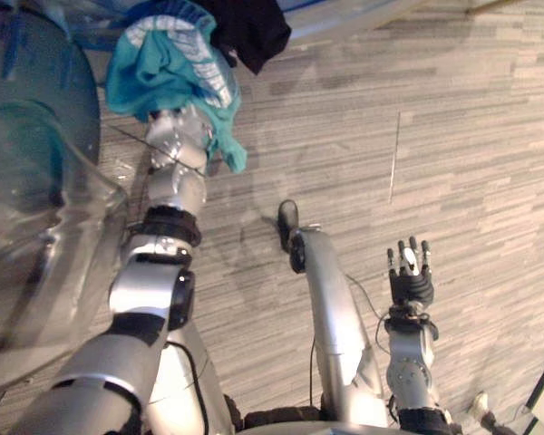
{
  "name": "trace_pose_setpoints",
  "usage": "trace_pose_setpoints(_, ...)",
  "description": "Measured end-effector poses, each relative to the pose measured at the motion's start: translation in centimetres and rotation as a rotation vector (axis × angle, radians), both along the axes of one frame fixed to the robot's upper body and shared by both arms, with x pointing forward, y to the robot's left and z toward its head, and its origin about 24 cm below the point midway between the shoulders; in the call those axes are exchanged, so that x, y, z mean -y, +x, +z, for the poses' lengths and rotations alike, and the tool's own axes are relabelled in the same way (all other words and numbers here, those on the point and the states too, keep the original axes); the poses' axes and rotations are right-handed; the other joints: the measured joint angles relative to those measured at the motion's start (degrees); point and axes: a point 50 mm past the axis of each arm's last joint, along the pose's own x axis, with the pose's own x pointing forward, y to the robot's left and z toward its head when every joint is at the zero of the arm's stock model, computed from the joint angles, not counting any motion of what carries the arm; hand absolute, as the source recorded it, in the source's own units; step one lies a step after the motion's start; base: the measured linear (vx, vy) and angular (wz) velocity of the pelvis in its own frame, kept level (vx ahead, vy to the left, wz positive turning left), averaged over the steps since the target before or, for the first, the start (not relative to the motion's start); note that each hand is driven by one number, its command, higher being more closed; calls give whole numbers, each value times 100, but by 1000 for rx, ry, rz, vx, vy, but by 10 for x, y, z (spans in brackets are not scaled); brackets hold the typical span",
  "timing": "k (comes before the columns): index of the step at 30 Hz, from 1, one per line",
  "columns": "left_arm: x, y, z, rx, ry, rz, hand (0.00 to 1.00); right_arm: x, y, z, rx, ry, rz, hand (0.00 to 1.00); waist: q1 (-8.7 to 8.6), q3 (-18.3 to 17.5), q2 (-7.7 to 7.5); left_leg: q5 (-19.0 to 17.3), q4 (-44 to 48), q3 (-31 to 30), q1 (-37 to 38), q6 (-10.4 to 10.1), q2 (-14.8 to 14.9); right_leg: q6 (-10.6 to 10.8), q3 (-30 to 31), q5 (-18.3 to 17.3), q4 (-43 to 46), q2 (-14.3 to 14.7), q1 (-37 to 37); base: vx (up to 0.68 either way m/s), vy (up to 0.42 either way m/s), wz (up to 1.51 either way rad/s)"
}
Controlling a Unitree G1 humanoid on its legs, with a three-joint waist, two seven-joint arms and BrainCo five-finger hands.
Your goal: Pick up the laundry basket with both hands and put the clothes into the washing machine.
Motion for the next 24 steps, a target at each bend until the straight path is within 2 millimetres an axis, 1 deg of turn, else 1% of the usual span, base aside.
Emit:
trace_pose_setpoints(1, -5, 0, 5, -9, -6, 17, 100, 0, 0, 0, 1, 0, 2, 0, 6, 0, 0, -25, 0, 16, -5, -5, 58, 16, 44, 76, -101, 39, 1, -5, 40, -38)
trace_pose_setpoints(3, -9, -1, 10, -6, -1, 30, 100, 0, 0, -1, 0, 1, 2, 0, 14, 0, 0, -36, -60, 29, -14, -15, 153, 53, 85, 227, -338, 124, 22, -11, 61, -45)
trace_pose_setpoints(4, -7, 0, 15, -10, -12, 30, 100, 1, -2, -2, -4, 5, -5, 0, 13, 0, 0, -51, -125, 51, -15, -43, 158, 73, 116, 305, -469, 136, 31, -16, 63, -32)
trace_pose_setpoints(8, 6, 1, 25, -20, -31, 16, 100, 3, -9, -8, -26, 2, -9, 0, 23, 0, 0, -46, -205, 147, -15, -34, 213, 144, 230, 494, -734, 193, 51, -18, 65, -21)
trace_pose_setpoints(10, 19, 2, 32, -29, -45, -11, 100, 5, -12, -12, -36, 2, -12, 0, 24, -1, 0, -35, -227, 198, -13, -15, 235, 197, 323, 596, -871, 198, 73, -19, 71, -20)
trace_pose_setpoints(12, 20, 2, 34, -41, -46, -5, 100, 7, -14, -14, -44, 12, -20, 0, 23, -1, 0, -37, -242, 231, 5, -11, 236, 176, 361, 629, -927, 195, 86, -18, 53, -10)
trace_pose_setpoints(15, 24, 2, 31, -61, 44, 0, 100, 12, -15, -15, -47, 30, -36, 0, 40, -2, -1, -43, -263, 326, 143, 1, 235, 188, 459, 651, -958, 196, 171, -20, 46, -3)
trace_pose_setpoints(20, 15, 2, 28, -119, 131, 54, 100, 14, -16, -15, -40, 42, -33, 0, 46, -2, 0, -47, -284, 338, 316, 66, 233, 196, 516, 675, -1016, 220, 302, -5, 20, -4)
trace_pose_setpoints(24, 13, 3, 24, -148, 222, 71, 100, 17, -16, -12, -20, 43, -40, 0, 95, -2, 0, -56, -283, 338, 403, 94, 216, 200, 519, 673, -969, 218, 346, 0, 0, 0)
